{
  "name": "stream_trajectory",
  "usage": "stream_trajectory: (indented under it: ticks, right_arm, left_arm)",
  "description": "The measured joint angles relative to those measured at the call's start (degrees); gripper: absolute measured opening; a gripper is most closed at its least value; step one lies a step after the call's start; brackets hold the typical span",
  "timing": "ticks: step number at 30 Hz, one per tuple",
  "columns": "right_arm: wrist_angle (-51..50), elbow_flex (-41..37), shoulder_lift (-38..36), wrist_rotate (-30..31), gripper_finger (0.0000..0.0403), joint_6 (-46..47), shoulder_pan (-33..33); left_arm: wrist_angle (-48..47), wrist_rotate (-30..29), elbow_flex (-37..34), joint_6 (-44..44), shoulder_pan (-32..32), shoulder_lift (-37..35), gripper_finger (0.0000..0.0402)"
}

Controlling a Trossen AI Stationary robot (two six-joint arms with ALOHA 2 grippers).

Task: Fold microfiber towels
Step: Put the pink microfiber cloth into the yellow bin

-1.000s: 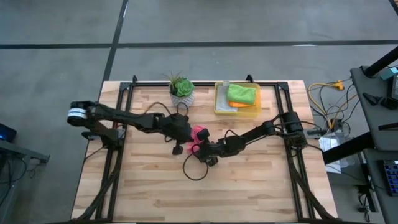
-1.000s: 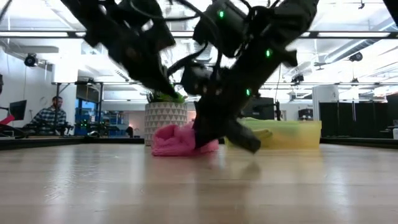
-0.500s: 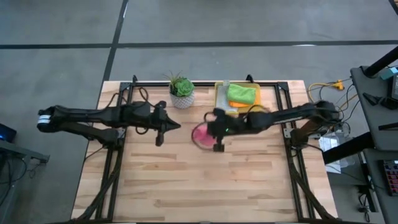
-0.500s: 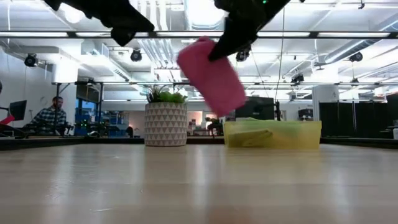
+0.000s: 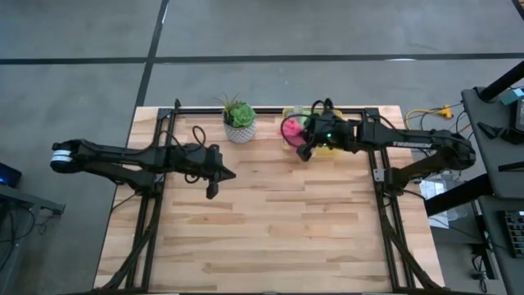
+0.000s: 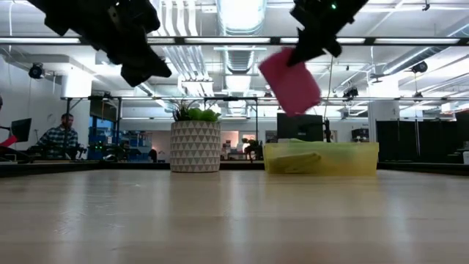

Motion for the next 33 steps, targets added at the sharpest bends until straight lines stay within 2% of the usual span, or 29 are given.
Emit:
stream_trajectory:
  ticks: [9,14,17,19,22,26,33]
  right_arm:
    - [-15.46,-1.38,-0.92,16.67,0.0013,-4.36,-0.82]
    - [-23.77,-1.59,3.04,32.79,0.0013,-5.76,-0.8]
    - [-22.45,-3.14,7.51,39.07,0.0013,-11.58,-0.86]
    - [-16.93,-4.83,10.64,38.93,0.0013,-15.64,-1.11]
    - [-9.01,-7.34,15.69,34.97,0.0013,-18.07,-1.17]
    - [-8.27,-7.73,21.62,33.11,0.0013,-14.75,-1.44]
    - [-4.78,-6.94,23.2,15.02,0.0013,-16.77,-2.91]
  left_arm:
    - [1.48,1.26,-0.64,-0.29,-3.45,3.08,0.0]
    - [6.56,1.22,-0.68,-0.3,-3.44,5.2,0.0]
    - [12.27,1.17,-0.68,-0.28,-3.44,6.85,0.0]
    - [15.63,1.09,-0.64,-0.28,-3.44,8.31,0.0]
    - [19.37,1.06,-0.4,-0.3,-3.42,10.56,0.0]
    - [20.99,1.08,0.6,-2.37,-3.52,12.68,0.0]
    - [21.02,1.08,1.12,-5.26,-3.77,14.24,0.0]
